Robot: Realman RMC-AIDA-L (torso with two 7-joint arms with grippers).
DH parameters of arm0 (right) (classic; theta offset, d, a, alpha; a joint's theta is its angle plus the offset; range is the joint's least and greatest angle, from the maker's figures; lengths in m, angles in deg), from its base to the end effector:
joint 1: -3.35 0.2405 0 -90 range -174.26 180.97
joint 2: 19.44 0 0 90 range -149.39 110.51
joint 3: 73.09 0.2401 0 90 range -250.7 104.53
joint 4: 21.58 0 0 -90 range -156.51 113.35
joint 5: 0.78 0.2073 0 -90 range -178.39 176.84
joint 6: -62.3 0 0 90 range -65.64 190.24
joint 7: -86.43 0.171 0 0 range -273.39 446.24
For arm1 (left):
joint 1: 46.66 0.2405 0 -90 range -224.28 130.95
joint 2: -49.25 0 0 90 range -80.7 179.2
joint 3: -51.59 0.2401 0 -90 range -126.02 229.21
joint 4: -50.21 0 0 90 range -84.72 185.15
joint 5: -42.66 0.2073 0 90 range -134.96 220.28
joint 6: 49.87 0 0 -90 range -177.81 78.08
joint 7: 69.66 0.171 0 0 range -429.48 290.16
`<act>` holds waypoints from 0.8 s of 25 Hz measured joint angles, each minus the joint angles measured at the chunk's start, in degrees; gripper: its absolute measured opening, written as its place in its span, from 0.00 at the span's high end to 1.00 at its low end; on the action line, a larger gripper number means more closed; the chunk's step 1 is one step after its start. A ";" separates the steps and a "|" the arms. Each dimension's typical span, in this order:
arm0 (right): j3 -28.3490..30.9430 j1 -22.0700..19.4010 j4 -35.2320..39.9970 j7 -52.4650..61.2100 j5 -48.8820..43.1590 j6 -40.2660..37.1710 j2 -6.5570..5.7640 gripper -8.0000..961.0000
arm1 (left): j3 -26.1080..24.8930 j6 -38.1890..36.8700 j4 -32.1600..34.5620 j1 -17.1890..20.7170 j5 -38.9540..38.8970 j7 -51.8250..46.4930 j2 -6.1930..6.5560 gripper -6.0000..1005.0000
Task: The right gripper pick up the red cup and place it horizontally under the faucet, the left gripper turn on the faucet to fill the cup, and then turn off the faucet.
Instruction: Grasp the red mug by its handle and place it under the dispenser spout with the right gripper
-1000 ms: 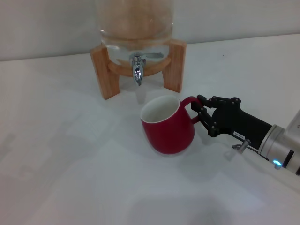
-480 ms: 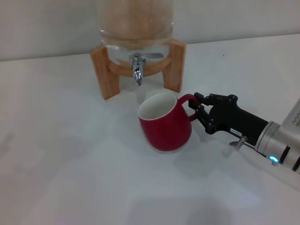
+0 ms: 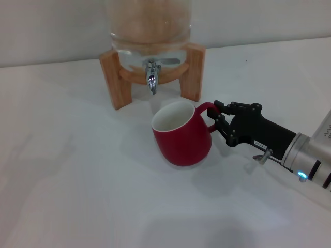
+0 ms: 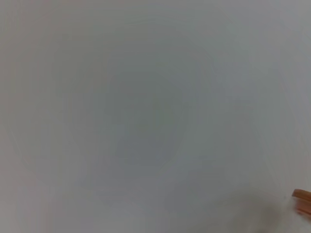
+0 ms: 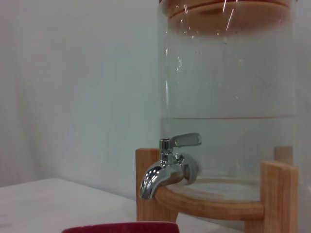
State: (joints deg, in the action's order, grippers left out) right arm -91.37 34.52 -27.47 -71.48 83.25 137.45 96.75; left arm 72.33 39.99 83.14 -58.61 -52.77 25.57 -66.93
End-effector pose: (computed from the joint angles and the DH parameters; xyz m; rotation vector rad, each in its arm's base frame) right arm 0.2661 0.3277 -0.0577 -2.1526 0.4092 0.8236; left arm -0.3389 0.2803 0.1136 -1.7391 -0.9616 -1.2215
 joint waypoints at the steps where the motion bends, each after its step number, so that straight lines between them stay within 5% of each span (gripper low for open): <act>1: 0.00 0.04 0.00 0.02 0.00 0.01 0.00 0.84 | 0.00 0.09 0.05 0.04 0.00 0.00 -0.03 0.13; 20: 2.14 3.39 -1.74 -0.92 0.00 -5.59 0.00 0.84 | 0.18 1.68 0.12 -0.07 -0.08 0.04 -0.06 0.13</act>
State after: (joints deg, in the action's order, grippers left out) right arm -89.23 37.91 -29.21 -72.40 83.25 131.86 96.75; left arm 72.51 41.67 83.26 -58.68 -52.85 25.61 -66.99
